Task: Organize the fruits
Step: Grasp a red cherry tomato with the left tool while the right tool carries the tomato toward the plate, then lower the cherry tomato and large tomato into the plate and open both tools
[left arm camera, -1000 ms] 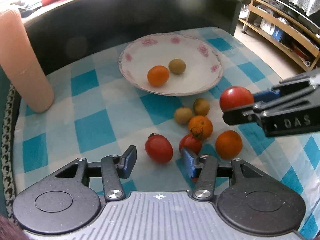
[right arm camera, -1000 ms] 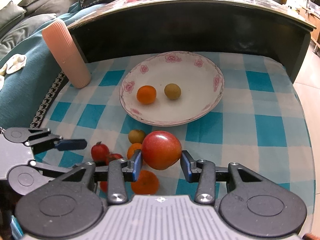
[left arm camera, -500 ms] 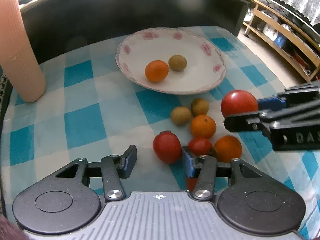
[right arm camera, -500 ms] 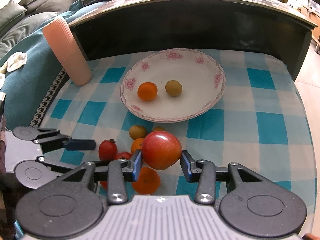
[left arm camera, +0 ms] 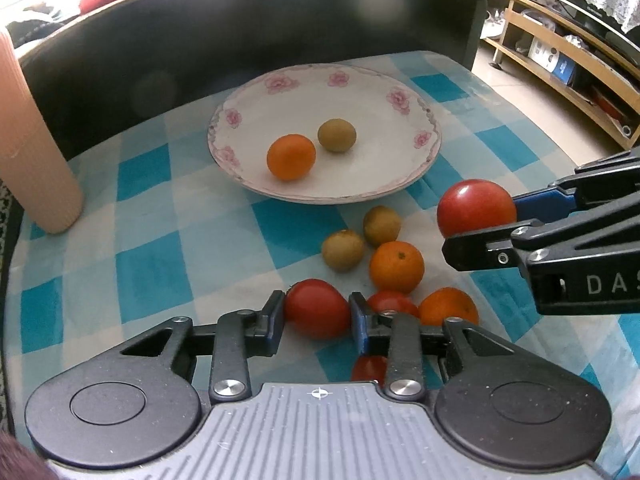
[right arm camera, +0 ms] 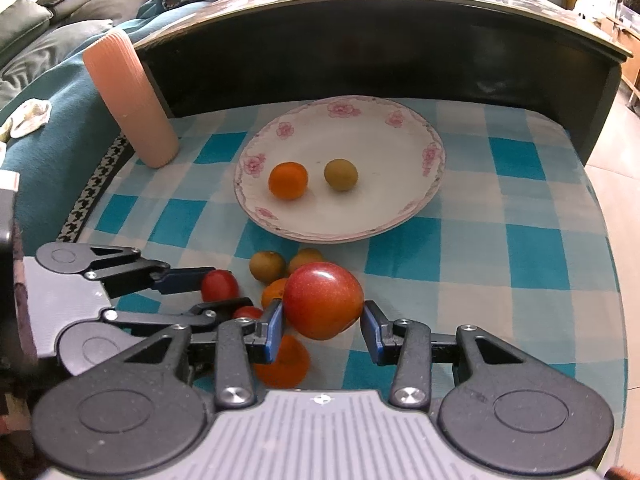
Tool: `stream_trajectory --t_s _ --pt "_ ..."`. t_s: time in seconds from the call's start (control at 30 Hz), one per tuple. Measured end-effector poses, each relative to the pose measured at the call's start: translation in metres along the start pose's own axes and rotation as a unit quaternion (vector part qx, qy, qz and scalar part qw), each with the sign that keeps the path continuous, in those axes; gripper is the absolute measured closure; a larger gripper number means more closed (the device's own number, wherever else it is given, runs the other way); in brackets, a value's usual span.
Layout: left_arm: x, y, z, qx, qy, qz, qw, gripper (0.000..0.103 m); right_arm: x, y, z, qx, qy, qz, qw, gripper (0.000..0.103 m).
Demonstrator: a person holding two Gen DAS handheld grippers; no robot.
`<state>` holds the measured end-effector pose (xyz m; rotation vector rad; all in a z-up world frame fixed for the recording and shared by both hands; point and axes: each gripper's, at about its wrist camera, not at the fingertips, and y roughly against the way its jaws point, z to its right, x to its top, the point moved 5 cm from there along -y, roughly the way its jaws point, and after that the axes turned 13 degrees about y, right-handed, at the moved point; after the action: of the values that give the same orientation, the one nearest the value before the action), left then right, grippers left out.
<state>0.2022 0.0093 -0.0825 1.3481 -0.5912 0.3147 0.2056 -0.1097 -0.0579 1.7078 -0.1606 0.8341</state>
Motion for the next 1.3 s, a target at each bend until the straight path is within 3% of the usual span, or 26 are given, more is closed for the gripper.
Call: stream_trajectory --t_s 0.67,1.3 --pt "0.053 0.020 0.000 -0.023 0.033 0.058 0.9975 0.061 0.030 -0.003 0.022 -0.018 -0.028 0.035 0.999 0.048" --pt "0.062 -0.009 0.004 -0.006 0.028 0.048 0.9984 0.062 0.044 -0.025 0.039 -0.054 -0.012 0.034 0.998 0.048"
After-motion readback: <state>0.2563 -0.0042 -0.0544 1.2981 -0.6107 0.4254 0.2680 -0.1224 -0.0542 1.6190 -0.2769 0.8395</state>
